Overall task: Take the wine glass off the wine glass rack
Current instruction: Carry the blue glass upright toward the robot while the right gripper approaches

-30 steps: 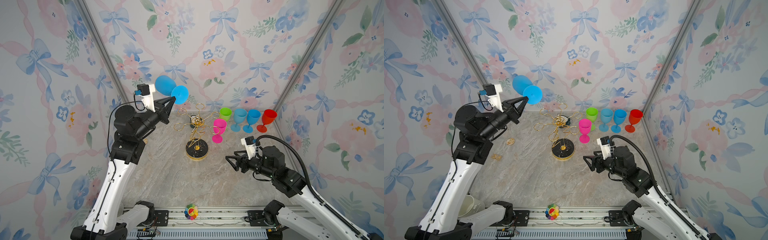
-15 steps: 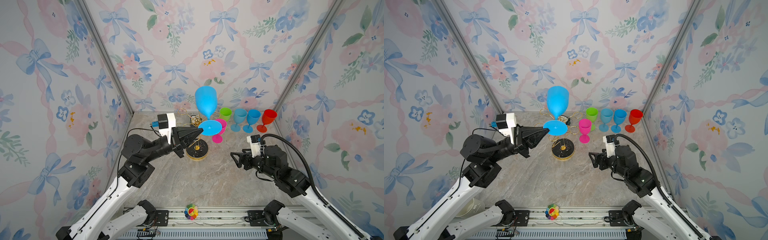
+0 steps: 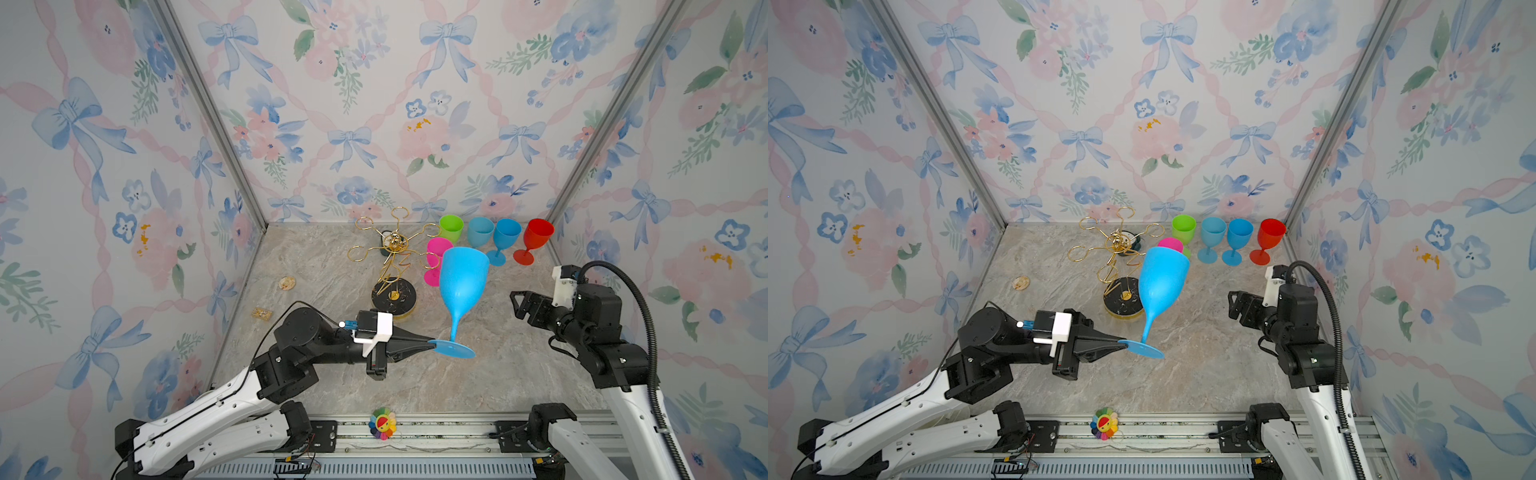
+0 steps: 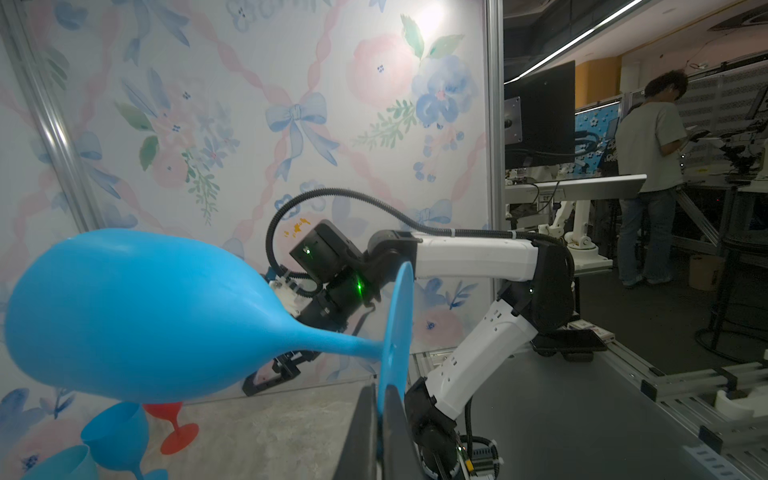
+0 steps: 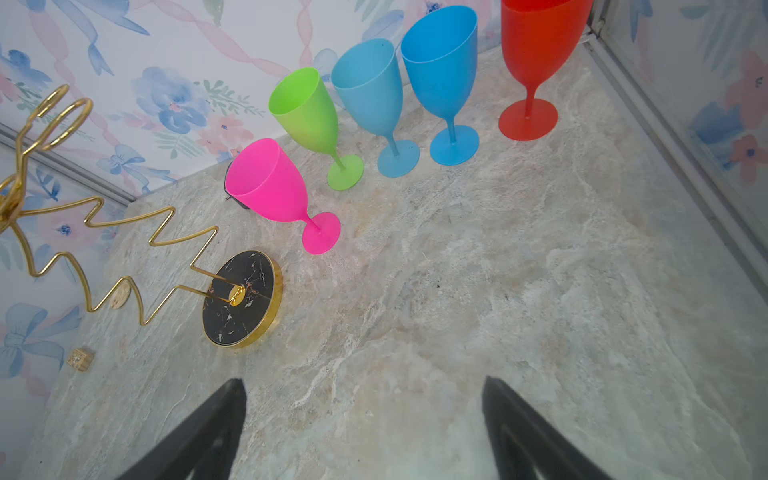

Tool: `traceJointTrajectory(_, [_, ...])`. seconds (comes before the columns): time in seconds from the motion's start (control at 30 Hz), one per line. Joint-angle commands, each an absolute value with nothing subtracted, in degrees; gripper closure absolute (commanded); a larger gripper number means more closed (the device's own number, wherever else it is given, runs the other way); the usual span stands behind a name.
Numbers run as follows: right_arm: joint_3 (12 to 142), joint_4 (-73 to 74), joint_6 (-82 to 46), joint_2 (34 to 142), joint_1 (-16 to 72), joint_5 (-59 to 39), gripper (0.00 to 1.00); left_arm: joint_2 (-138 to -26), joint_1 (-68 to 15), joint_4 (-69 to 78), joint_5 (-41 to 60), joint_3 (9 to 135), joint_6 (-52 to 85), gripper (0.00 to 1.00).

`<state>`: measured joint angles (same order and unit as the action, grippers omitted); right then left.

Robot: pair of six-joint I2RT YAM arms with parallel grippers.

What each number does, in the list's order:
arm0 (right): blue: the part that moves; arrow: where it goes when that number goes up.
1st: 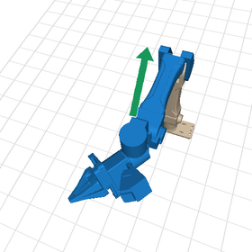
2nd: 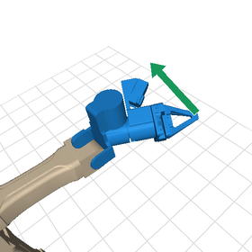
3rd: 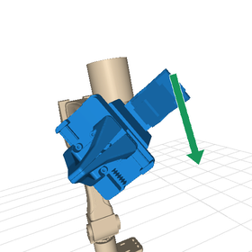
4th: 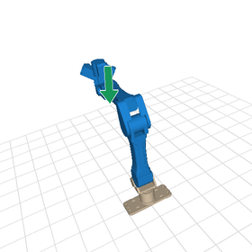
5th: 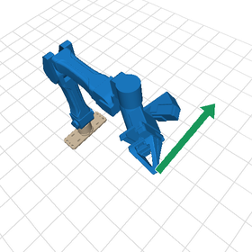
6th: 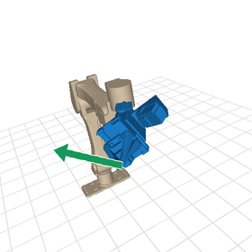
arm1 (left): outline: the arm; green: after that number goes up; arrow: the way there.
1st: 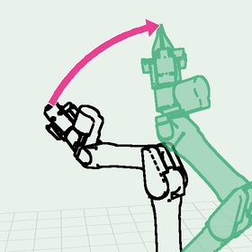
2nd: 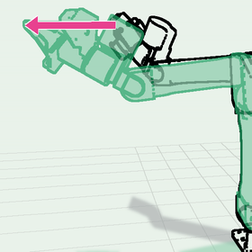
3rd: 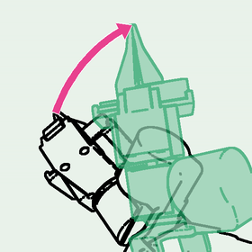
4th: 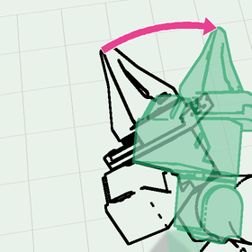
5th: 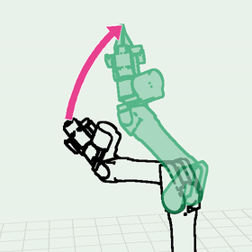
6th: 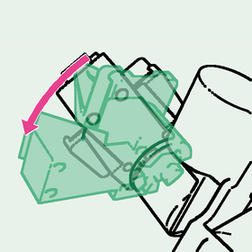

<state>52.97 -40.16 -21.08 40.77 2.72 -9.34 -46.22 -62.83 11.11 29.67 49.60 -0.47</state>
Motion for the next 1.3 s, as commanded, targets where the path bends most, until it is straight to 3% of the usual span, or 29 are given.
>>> traceJointTrajectory(0.0, [55.75, -43.42, -21.88, 41.15, 0.05, -17.53, 0.09, -47.39, -69.68, 4.8, 18.03, 47.74, -12.04, 1.0])
traceJointTrajectory(0.3, [56.65, -40.05, -26.14, 43.41, -0.39, -25.38, 0.09, -54.49, -83.22, 2.42, -10.03, 42.86, -31.52, 1.0])
traceJointTrajectory(0.63, [56.78, -39.98, -27.86, 45.97, -0.21, -35.78, 0.1, -61.09, -85.91, 2.65, -30.62, 35.11, -46.32, 1.0])
traceJointTrajectory(1.0, [56.92, -40.28, -25.41, 49.75, 9.61, -36.08, 0.11, -65.69, -86.16, 13.68, -45.92, 25.41, -66.43, 1.0])
traceJointTrajectory(1.27, [59.93, -40.25, -23.21, 54.75, 19.93, -33.43, 0.11, -61.74, -86.12, 26.62, -49.45, 16.22, -80.59, 1.0])
